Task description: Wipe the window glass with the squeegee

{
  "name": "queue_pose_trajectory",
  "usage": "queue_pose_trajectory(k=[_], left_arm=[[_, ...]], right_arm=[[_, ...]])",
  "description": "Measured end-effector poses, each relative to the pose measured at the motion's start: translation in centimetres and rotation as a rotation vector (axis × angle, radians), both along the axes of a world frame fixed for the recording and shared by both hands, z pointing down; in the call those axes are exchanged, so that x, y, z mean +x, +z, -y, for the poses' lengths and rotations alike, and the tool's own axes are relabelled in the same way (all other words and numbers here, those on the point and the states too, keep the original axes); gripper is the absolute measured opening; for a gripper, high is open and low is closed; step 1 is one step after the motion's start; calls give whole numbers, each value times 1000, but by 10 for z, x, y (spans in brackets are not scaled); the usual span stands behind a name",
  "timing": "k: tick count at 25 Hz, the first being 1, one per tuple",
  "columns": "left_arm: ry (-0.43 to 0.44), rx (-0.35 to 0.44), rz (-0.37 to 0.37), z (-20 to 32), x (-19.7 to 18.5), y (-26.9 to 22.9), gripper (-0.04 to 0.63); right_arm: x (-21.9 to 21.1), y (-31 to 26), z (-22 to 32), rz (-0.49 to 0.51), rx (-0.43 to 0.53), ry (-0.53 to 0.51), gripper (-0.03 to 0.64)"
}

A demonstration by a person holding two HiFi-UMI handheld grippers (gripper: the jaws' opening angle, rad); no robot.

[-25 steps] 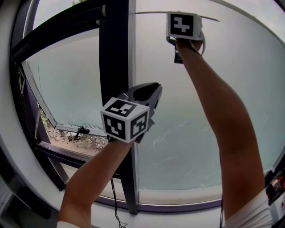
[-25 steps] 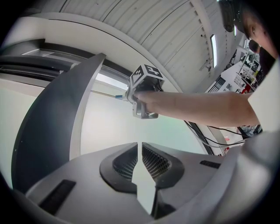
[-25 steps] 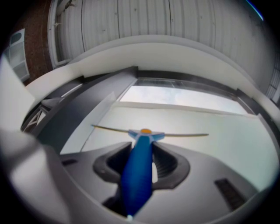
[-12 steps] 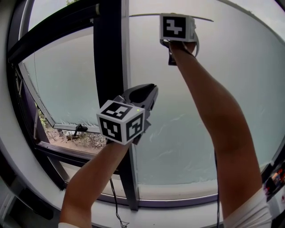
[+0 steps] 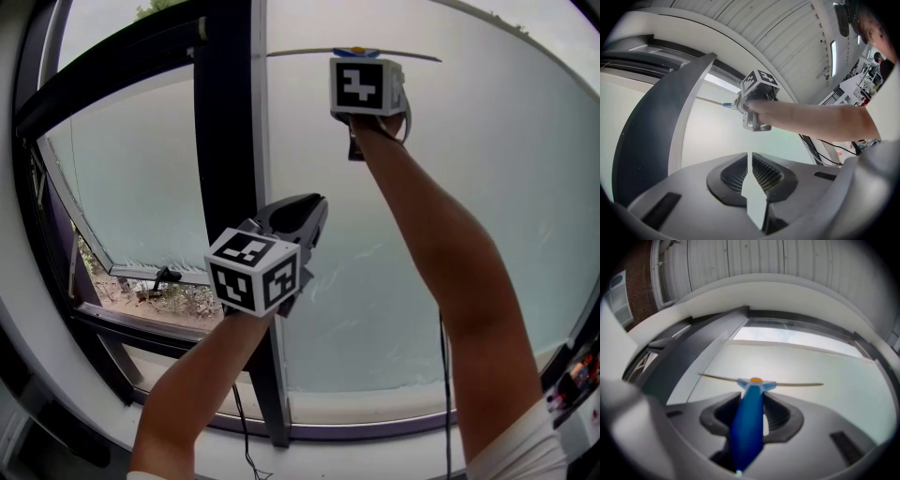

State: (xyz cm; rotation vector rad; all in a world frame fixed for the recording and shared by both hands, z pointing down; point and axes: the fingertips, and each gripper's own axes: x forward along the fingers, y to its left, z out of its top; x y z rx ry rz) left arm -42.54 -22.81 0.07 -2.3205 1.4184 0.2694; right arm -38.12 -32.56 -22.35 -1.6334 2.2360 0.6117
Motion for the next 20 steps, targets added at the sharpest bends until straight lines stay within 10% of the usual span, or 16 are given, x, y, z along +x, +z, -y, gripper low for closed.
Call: queue_pose_trajectory(k=[20], left_arm=[[19,-45,-21,-6,10,38,52]], right_arm=[[-5,47,1,-4,-16,-17,156]])
